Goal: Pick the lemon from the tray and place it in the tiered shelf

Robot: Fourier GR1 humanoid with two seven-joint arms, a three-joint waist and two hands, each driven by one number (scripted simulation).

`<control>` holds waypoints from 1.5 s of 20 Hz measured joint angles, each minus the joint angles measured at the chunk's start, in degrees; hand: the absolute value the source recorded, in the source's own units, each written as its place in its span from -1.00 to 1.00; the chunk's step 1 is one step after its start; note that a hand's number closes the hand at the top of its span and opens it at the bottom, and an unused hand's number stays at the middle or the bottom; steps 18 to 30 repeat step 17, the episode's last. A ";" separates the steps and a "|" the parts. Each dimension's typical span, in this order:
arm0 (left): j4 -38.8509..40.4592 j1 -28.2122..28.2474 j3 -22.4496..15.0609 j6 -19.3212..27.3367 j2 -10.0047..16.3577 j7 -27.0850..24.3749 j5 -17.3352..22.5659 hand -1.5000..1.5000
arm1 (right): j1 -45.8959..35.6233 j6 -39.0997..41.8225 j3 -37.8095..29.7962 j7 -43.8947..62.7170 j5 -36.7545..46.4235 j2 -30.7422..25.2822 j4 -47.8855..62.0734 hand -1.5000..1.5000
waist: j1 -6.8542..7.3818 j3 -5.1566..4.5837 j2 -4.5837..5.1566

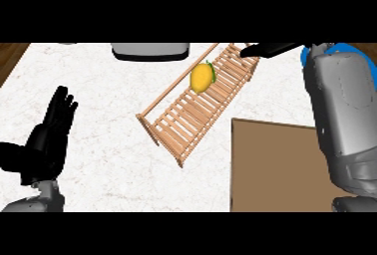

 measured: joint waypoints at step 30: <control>0.41 -0.78 0.25 -1.45 0.17 -0.70 0.53 0.00 | -2.25 18.93 -9.45 -11.13 -6.55 -26.94 24.08 -1.00 | 1.38 0.04 0.56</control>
